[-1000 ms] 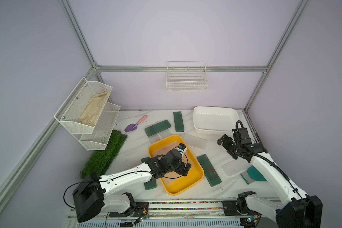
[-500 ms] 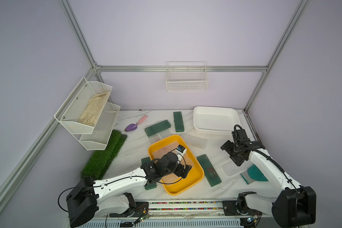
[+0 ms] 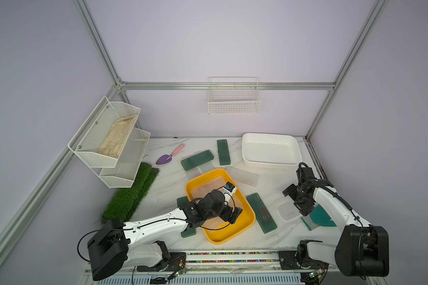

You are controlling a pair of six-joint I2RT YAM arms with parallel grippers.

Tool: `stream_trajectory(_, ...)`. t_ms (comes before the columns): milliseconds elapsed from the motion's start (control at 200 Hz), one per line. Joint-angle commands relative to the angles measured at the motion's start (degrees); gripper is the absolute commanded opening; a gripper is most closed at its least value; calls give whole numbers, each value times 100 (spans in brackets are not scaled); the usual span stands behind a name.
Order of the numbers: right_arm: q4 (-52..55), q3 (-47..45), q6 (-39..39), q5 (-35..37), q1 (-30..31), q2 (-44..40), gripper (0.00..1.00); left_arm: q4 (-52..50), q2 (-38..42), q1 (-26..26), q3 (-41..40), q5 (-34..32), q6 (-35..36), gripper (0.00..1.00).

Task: Place the pencil cases by color into the storage box
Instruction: Pick up the pencil case from the center of the board.

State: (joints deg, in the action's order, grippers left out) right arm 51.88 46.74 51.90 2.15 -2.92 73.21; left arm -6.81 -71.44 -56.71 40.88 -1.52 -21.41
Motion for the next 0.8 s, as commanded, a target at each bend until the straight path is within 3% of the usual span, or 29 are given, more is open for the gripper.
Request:
stream_trajectory(0,-91,-99,-104,136,-51,202,97,257,-79,-11,205,143,139,100)
stream_trajectory(500,-806,-631,178,-37,-57,656,97,221,-310,-16,376,188,197,100)
stream_trajectory(580,-916,-676,176,-82,-55,745,93,188,-370,-16,440,170,189,100)
stream_trajectory(795,-1124,-789,150,-24,-60,573,70,147,-506,-16,583,204,117,100)
